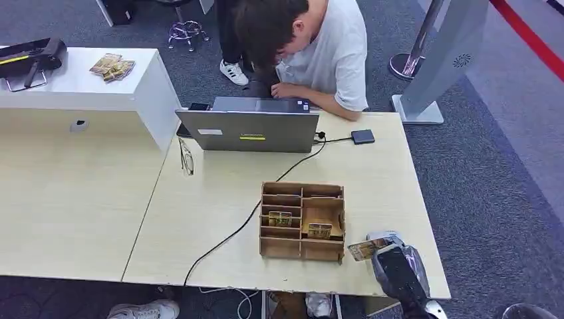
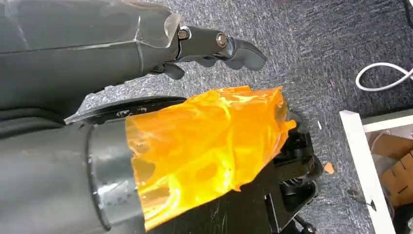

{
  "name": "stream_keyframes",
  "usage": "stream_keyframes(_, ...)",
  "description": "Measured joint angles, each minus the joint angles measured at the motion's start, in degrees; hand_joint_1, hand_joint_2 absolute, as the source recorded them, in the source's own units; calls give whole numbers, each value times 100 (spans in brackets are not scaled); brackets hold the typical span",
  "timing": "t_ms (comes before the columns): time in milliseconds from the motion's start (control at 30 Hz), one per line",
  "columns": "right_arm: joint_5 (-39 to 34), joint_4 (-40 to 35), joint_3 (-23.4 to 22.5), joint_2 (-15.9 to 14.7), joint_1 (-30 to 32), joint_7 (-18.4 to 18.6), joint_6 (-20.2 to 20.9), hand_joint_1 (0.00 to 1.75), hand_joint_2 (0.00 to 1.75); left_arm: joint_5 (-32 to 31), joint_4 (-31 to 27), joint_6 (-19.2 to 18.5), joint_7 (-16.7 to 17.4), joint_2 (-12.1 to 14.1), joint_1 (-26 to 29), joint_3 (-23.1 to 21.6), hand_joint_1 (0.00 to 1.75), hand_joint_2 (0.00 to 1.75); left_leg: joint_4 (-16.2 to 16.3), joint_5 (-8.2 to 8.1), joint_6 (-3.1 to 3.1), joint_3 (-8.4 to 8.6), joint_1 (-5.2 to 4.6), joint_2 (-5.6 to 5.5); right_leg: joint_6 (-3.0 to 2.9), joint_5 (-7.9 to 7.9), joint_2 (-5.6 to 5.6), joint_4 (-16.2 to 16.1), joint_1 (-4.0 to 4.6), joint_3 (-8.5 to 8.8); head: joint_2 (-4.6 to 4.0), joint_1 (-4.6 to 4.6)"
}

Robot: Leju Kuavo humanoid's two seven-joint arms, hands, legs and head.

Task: Pass the card to the sensor for recognition and then transmit it.

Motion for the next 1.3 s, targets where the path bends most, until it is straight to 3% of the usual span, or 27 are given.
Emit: stream_keyframes(1300, 590, 485, -656, 286, -82, 278, -17, 175, 175, -4, 0, -28, 0, -2, -1, 0, 0, 0, 0, 0, 0, 0, 0, 0, 0, 0, 0, 0, 0, 0, 0, 2)
